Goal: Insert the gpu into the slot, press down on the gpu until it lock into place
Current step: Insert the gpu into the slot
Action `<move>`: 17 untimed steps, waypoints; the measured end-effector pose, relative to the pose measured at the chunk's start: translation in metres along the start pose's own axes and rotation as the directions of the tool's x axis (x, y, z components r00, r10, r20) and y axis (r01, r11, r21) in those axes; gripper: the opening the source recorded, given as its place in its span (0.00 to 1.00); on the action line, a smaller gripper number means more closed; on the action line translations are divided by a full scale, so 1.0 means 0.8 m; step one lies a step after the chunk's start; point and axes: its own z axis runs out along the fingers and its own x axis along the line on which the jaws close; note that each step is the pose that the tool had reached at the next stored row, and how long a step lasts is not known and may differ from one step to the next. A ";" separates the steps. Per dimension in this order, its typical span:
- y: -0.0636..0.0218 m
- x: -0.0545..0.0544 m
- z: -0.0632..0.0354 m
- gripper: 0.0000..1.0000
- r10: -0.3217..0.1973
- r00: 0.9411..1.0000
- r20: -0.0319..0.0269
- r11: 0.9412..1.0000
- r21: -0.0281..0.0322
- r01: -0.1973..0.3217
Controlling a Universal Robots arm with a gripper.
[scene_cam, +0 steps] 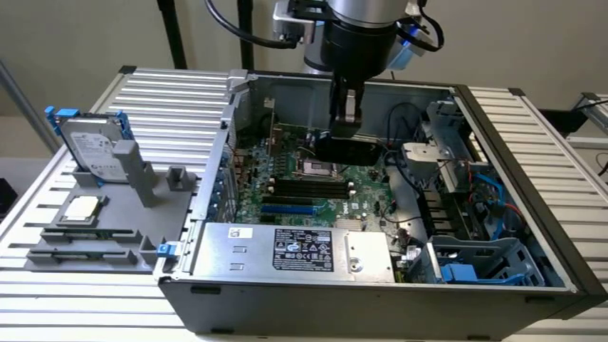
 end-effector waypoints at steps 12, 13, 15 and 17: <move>0.019 0.019 0.012 0.26 -0.017 1.000 0.003 1.000 0.019 0.016; 0.023 0.020 0.013 0.26 -0.017 1.000 0.003 1.000 0.023 0.017; 0.031 0.022 0.015 0.26 -0.018 1.000 0.003 0.999 0.033 0.018; 0.039 0.025 0.018 0.26 -0.018 1.000 0.004 0.999 0.043 0.018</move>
